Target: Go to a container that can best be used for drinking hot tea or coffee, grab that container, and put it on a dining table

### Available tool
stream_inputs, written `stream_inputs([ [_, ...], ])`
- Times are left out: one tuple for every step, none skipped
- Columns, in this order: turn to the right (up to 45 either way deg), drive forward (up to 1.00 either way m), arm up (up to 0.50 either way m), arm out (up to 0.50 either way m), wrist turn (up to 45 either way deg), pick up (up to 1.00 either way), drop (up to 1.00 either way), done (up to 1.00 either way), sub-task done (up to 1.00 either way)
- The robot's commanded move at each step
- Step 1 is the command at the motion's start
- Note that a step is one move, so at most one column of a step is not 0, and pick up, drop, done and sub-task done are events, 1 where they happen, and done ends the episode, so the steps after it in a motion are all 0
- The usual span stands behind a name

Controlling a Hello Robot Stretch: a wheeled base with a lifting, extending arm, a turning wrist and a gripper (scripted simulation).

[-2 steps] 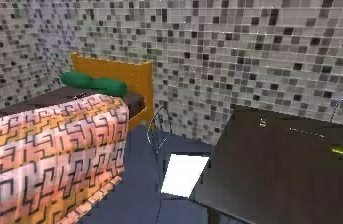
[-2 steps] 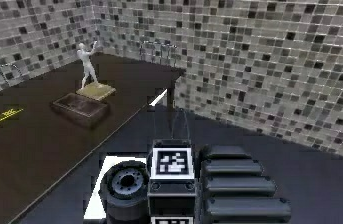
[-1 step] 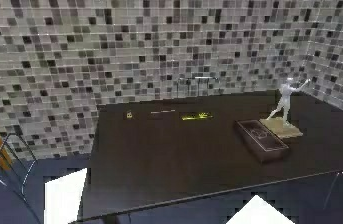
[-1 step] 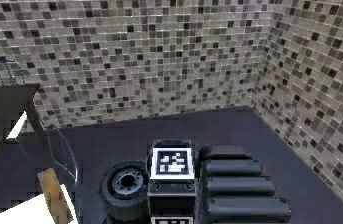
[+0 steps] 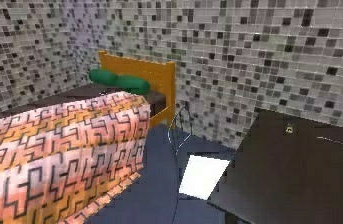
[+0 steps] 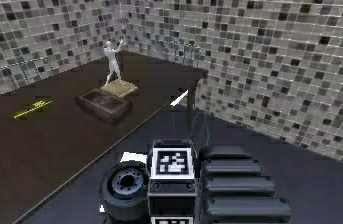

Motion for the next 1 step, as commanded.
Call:
stream_inputs([
  [-45.0,0.00,0.00,0.00,0.0,0.00,0.00,0.00,0.00],
])
